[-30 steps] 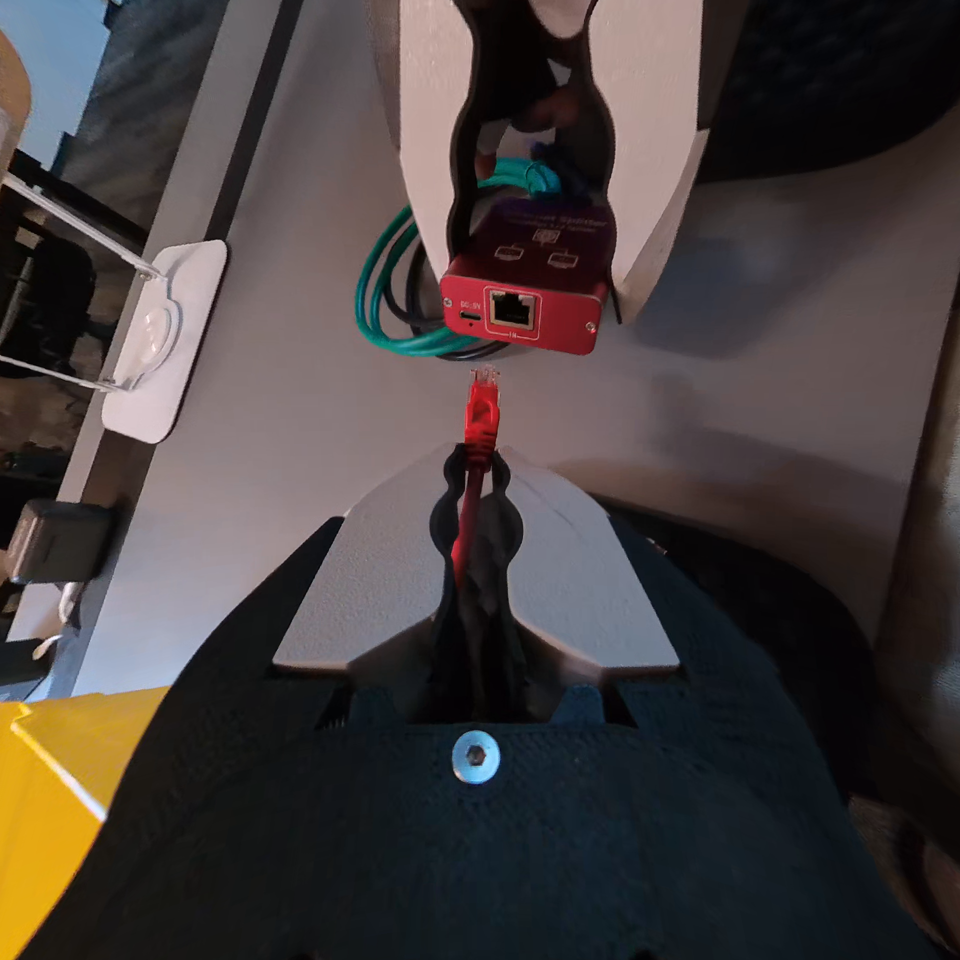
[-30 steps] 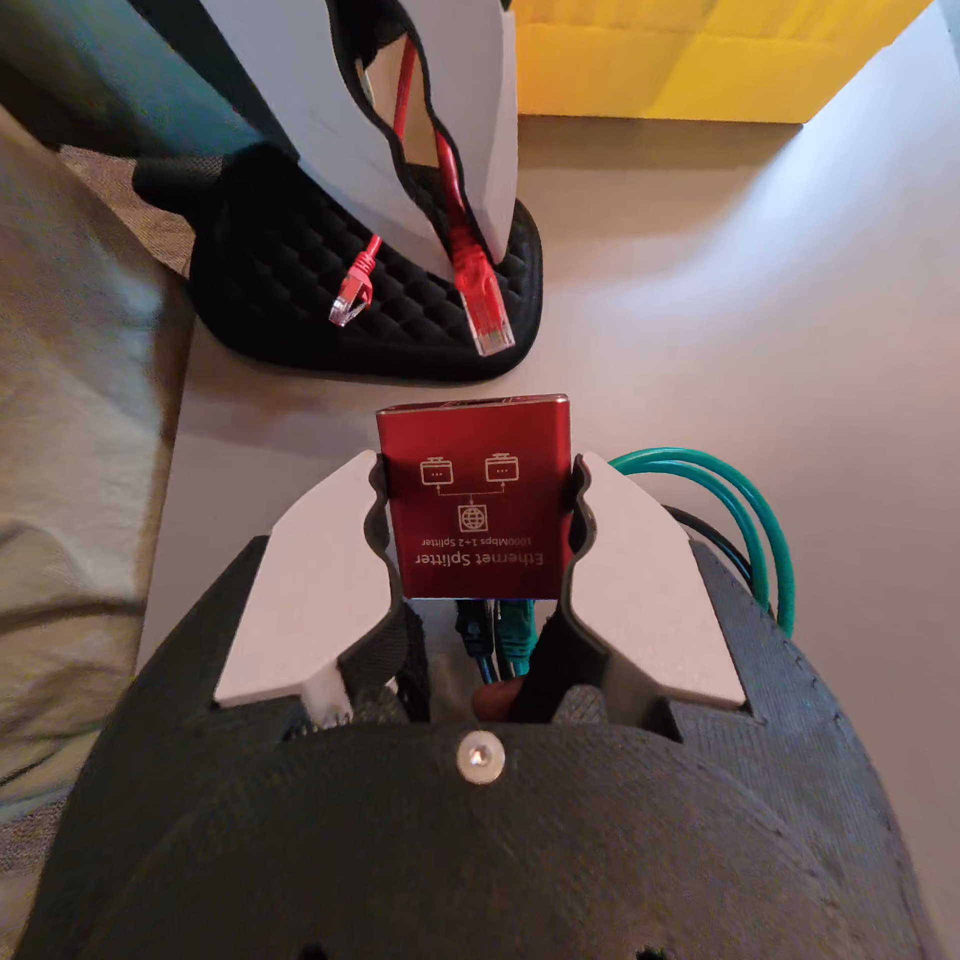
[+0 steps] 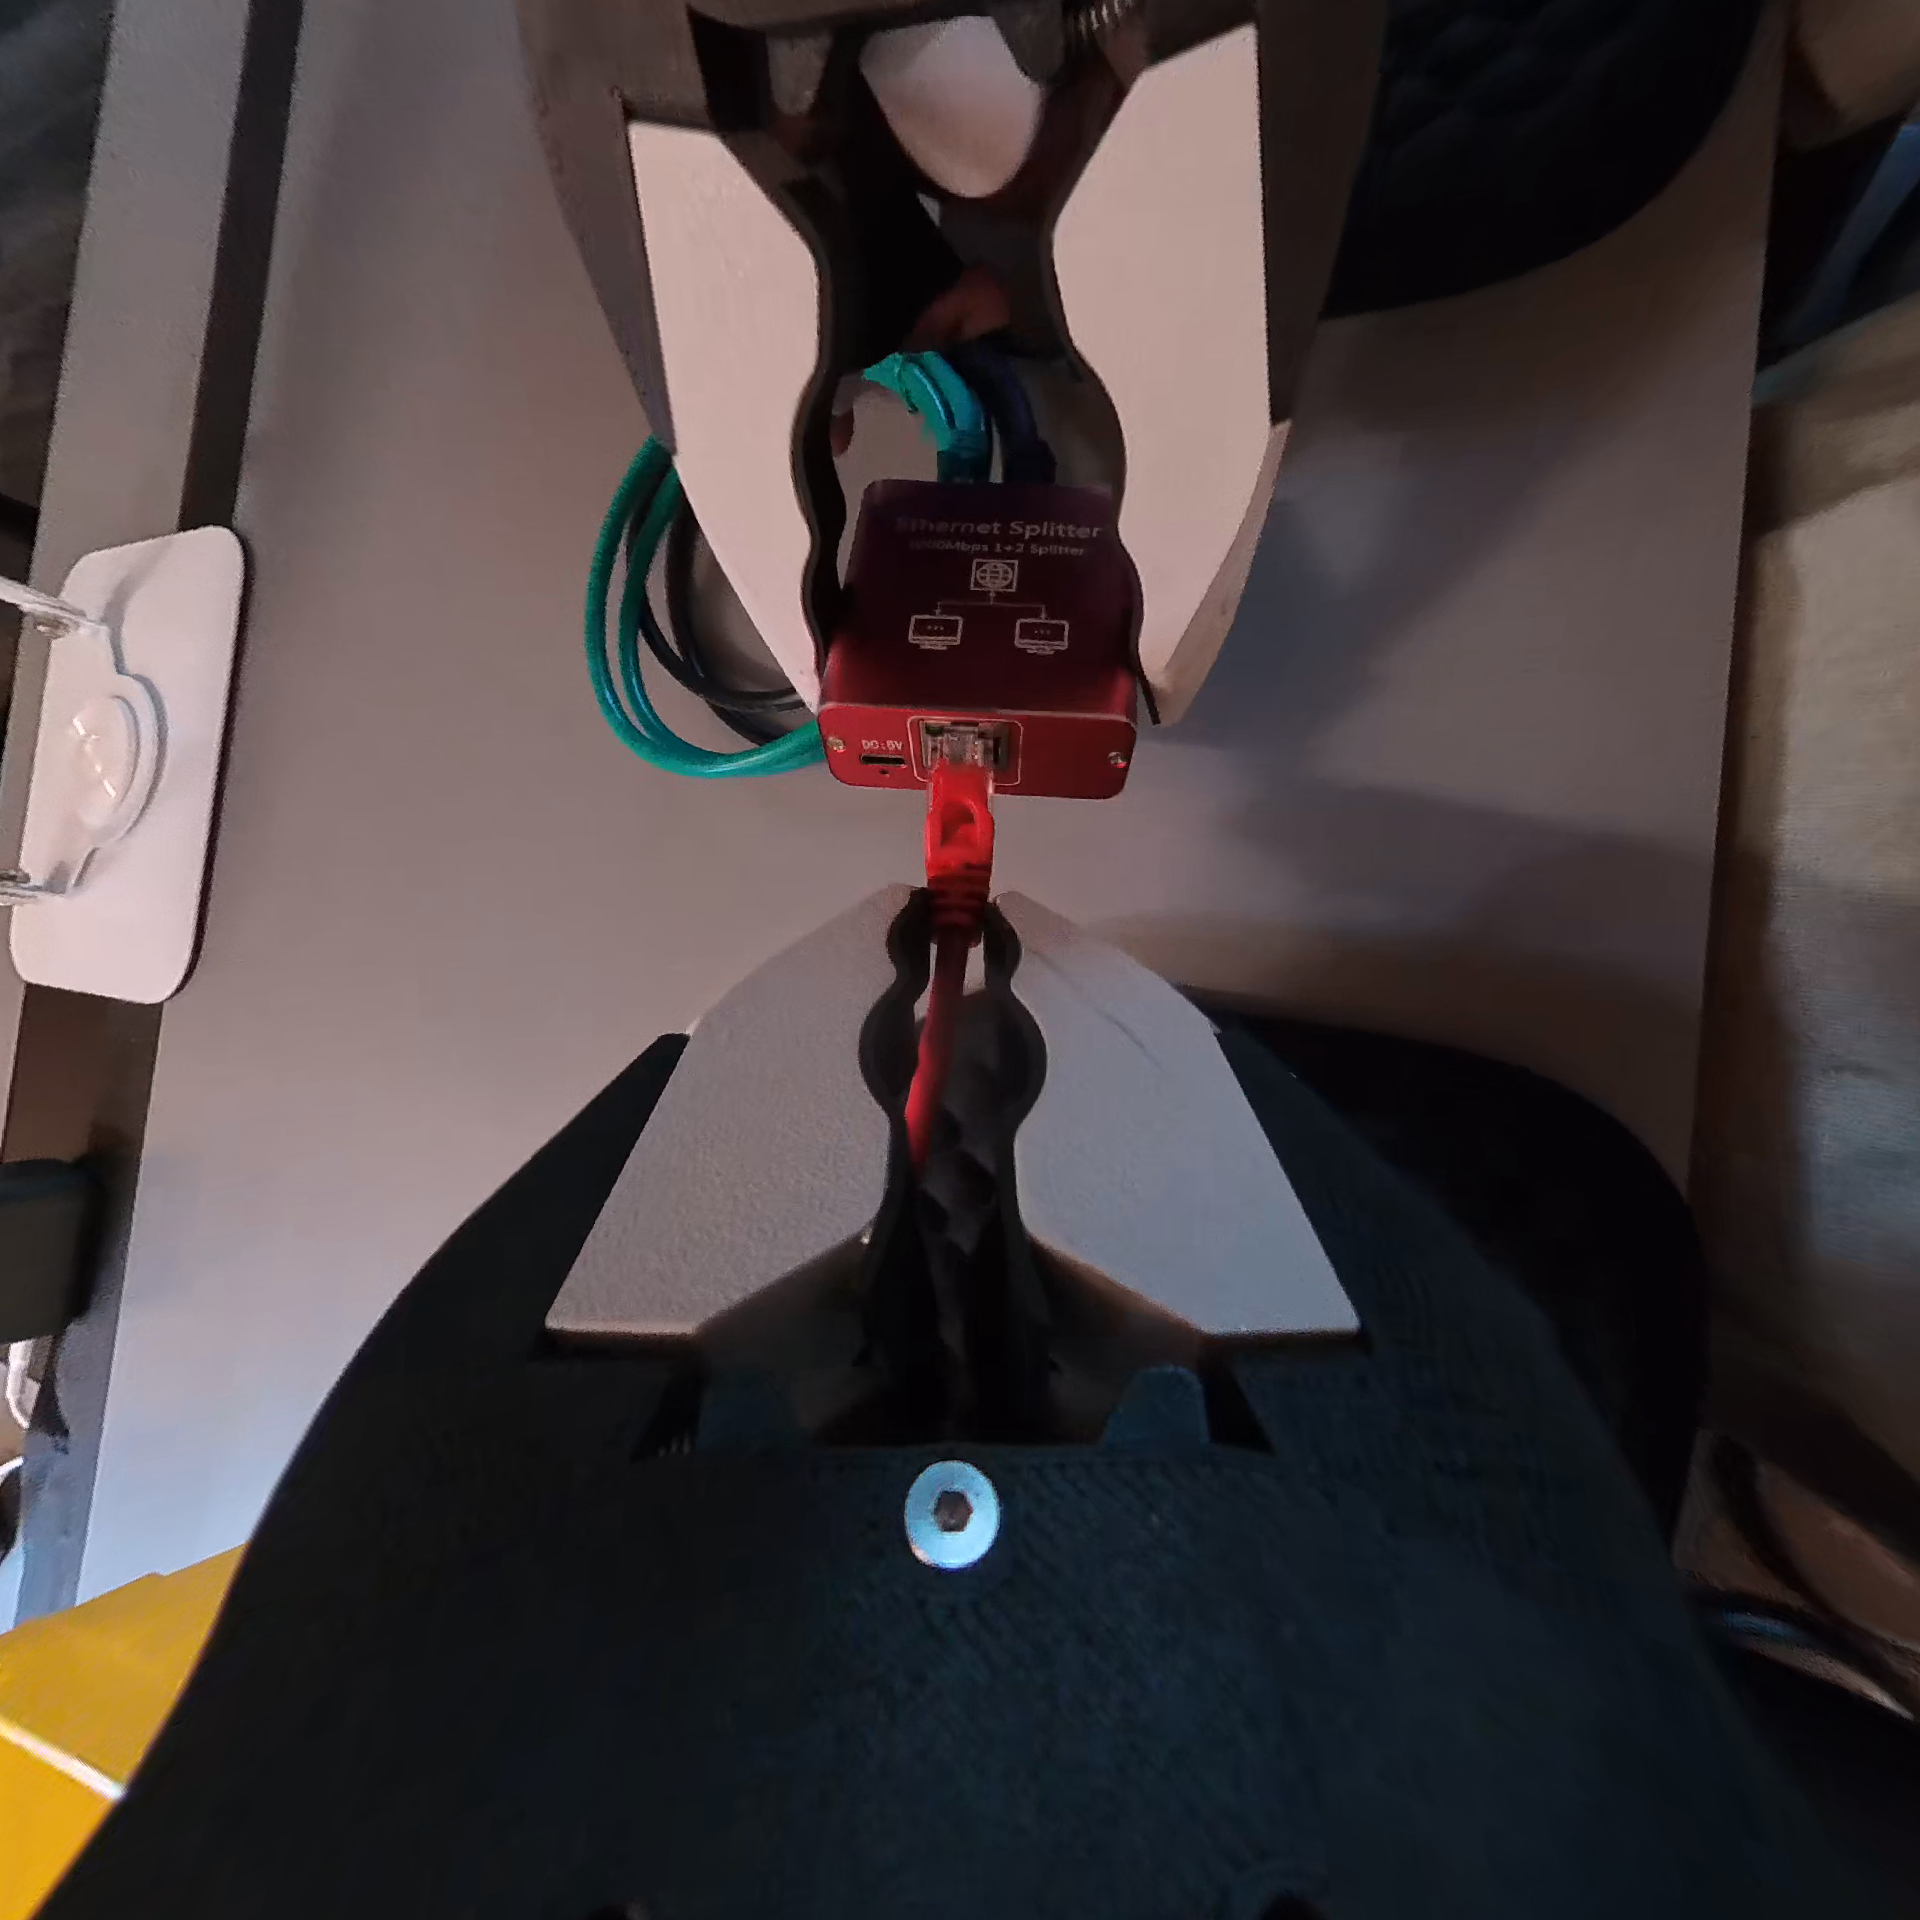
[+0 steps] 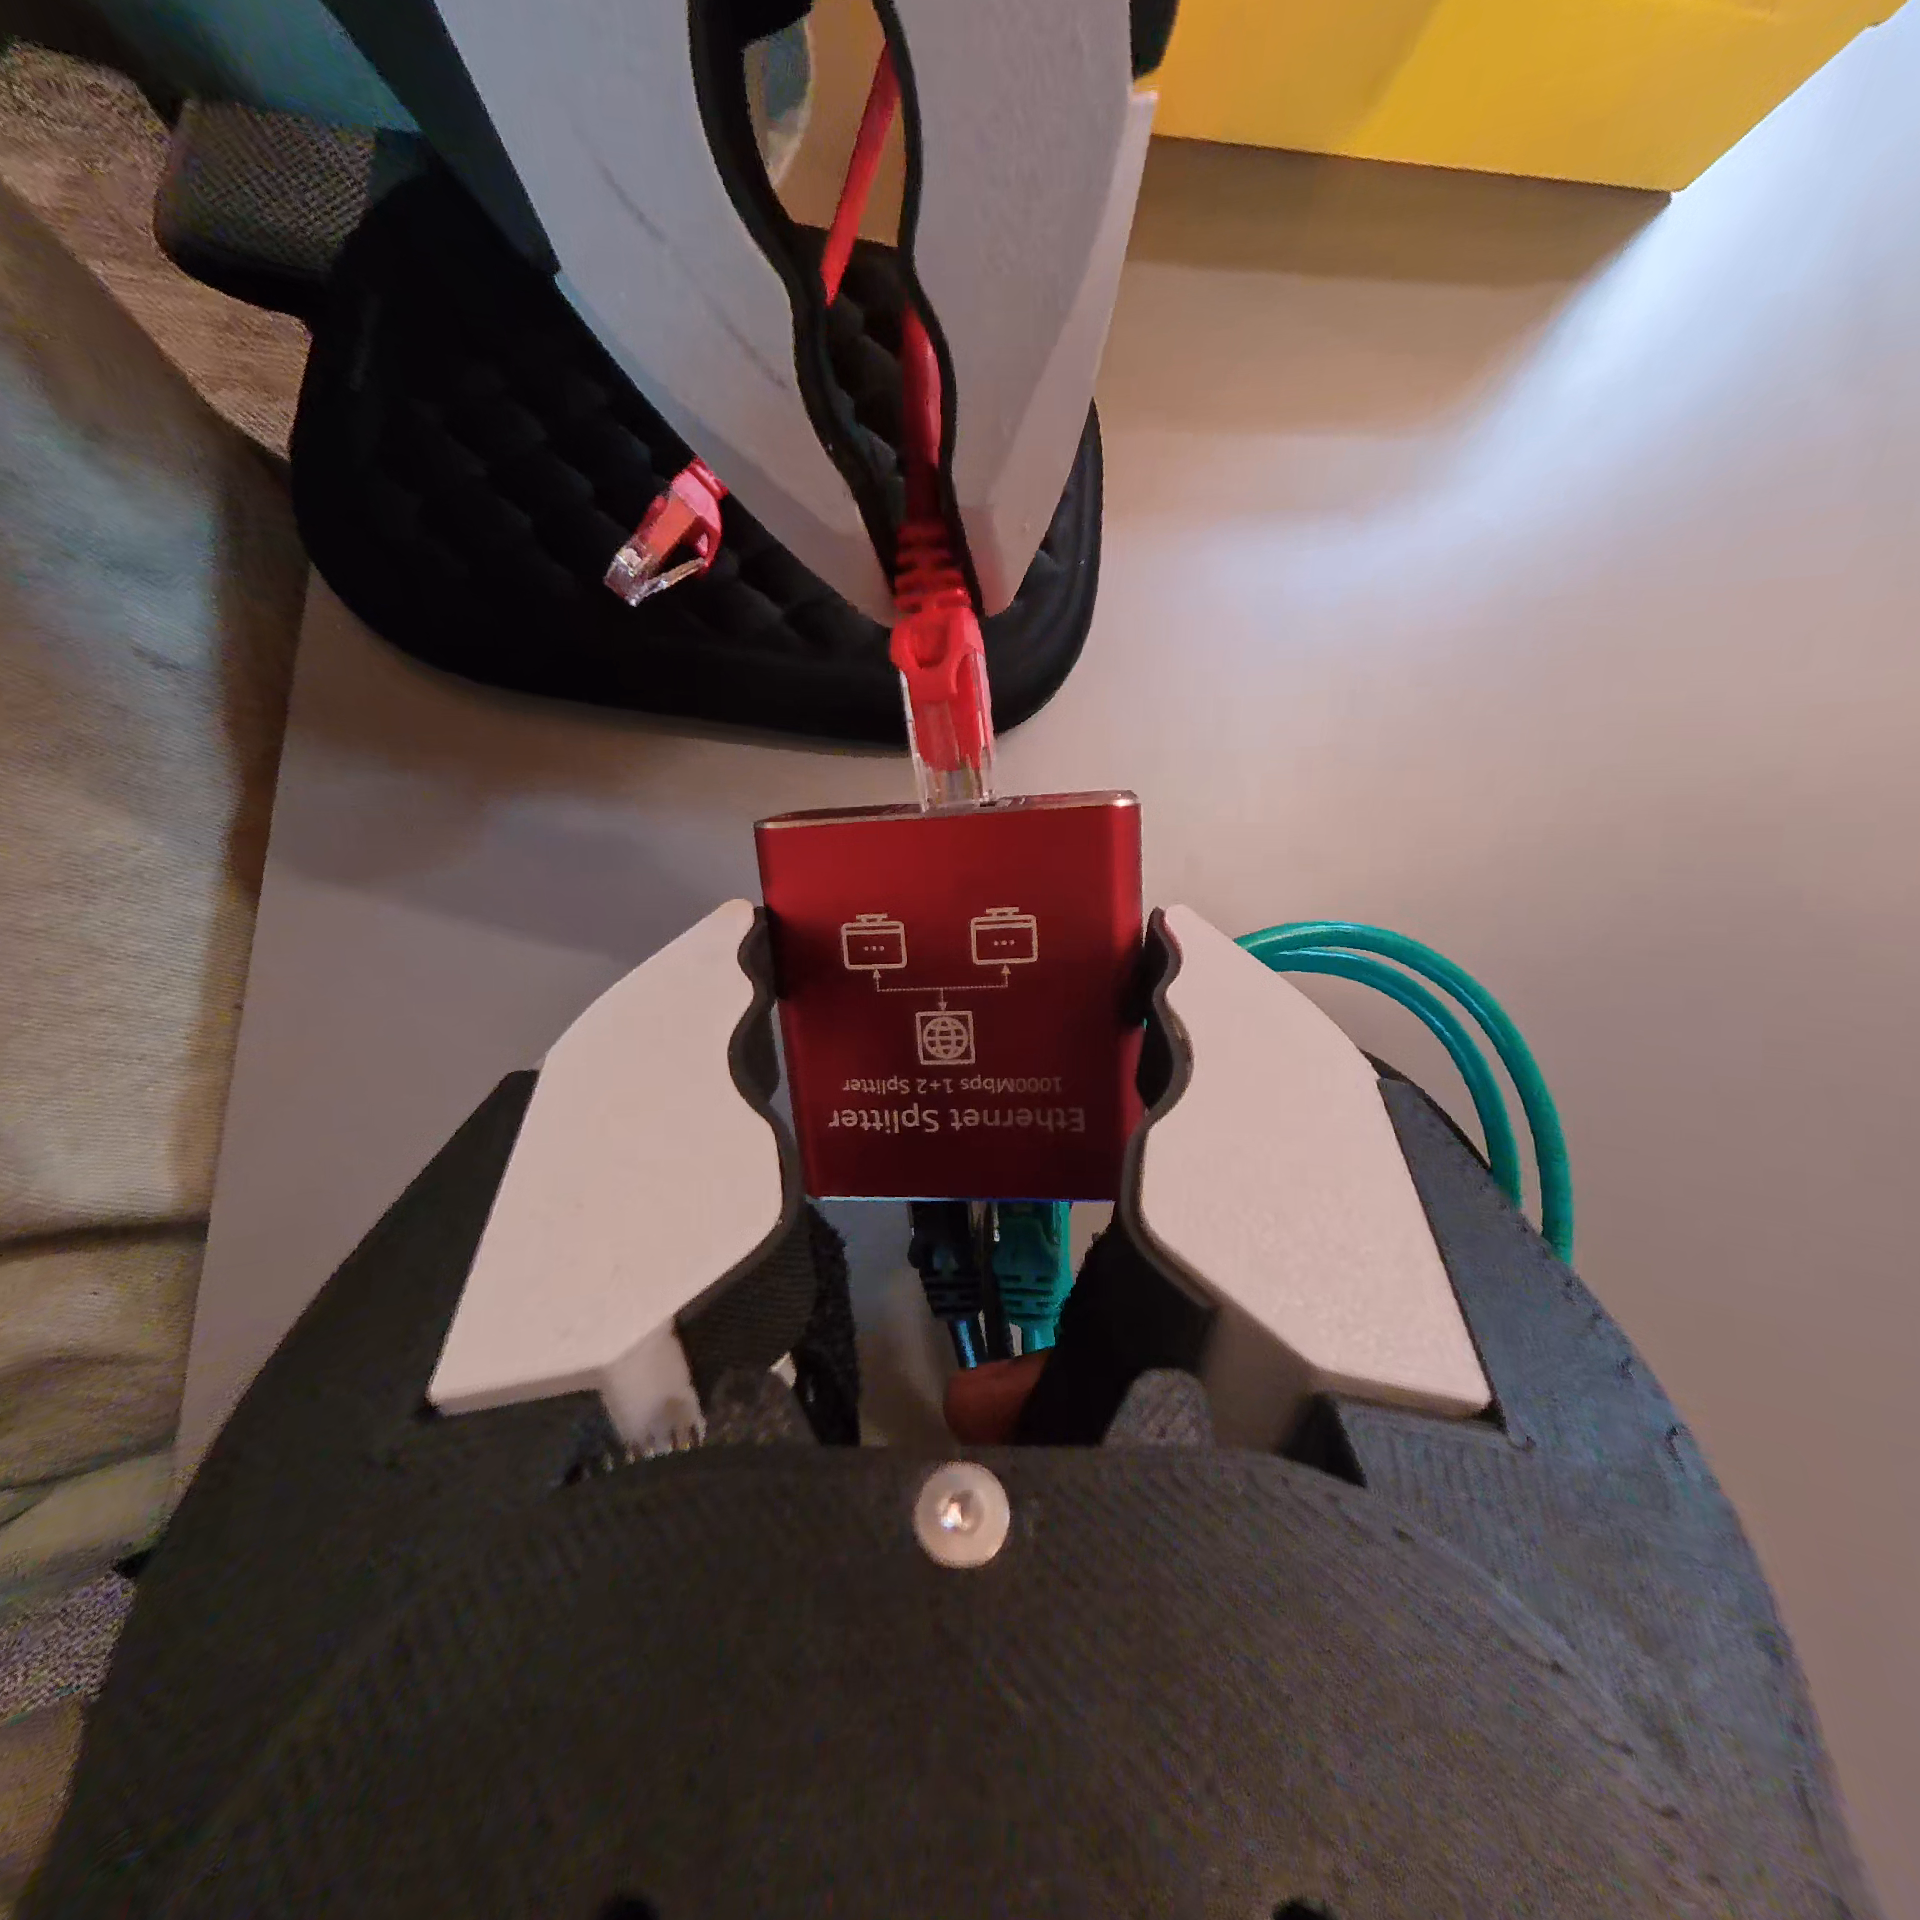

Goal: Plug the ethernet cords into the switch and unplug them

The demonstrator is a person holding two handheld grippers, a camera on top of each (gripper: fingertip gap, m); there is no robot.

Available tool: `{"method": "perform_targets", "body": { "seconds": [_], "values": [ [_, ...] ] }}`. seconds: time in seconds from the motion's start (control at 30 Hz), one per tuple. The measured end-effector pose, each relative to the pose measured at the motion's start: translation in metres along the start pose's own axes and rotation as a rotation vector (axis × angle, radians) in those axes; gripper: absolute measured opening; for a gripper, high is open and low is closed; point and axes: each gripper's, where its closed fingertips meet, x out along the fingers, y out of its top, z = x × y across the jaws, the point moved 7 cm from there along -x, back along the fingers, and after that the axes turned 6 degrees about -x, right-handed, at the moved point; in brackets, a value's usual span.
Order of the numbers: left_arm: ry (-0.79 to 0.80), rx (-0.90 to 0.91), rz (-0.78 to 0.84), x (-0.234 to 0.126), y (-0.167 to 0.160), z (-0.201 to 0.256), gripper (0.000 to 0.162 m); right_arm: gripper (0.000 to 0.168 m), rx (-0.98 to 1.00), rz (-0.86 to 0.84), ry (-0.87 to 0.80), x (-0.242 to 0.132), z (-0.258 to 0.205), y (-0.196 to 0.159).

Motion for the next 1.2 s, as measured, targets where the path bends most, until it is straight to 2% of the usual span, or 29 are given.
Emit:
{"method": "perform_targets", "body": {
  "seconds": [0.13,0.27,0.5,0.67,0.77,0.83,0.93,1.03,1.1,1.2],
  "values": [
    [-0.032,0.005,-0.049,0.004,0.000,-0.002,0.010,0.069,-0.014,-0.039,-0.014,0.005,-0.001,-0.002],
    [-0.052,0.013,-0.059,0.008,0.001,-0.003,0.010,0.069,-0.011,0.003,-0.005,0.005,-0.002,-0.001],
    [-0.076,-0.044,0.030,0.007,0.006,-0.009,0.009,0.068,-0.036,0.054,-0.051,-0.003,0.002,0.000],
    [-0.060,0.000,-0.036,0.016,0.006,-0.004,0.009,0.067,-0.072,0.037,-0.057,0.003,0.000,-0.005],
    [-0.039,-0.009,-0.020,0.014,0.008,-0.009,0.010,0.068,-0.038,0.086,-0.080,0.001,0.001,-0.006],
    [0.017,-0.012,0.008,0.009,0.014,-0.014,0.011,0.068,-0.074,0.046,-0.148,-0.004,0.004,-0.003],
    [0.178,-0.029,0.187,-0.011,0.029,-0.021,0.027,0.068,-0.103,0.065,-0.257,-0.021,0.010,0.001],
    [0.325,-0.109,0.543,-0.052,0.041,-0.027,0.038,0.068,-0.159,0.063,-0.376,-0.039,0.009,-0.002],
    [0.398,-0.184,0.765,-0.078,0.041,-0.029,0.040,0.068,-0.202,0.044,-0.452,-0.048,0.008,-0.003],
    [0.487,-0.303,0.995,-0.103,0.027,-0.029,0.041,0.068,-0.285,-0.018,-0.570,-0.060,0.006,0.001]
  ]
}}
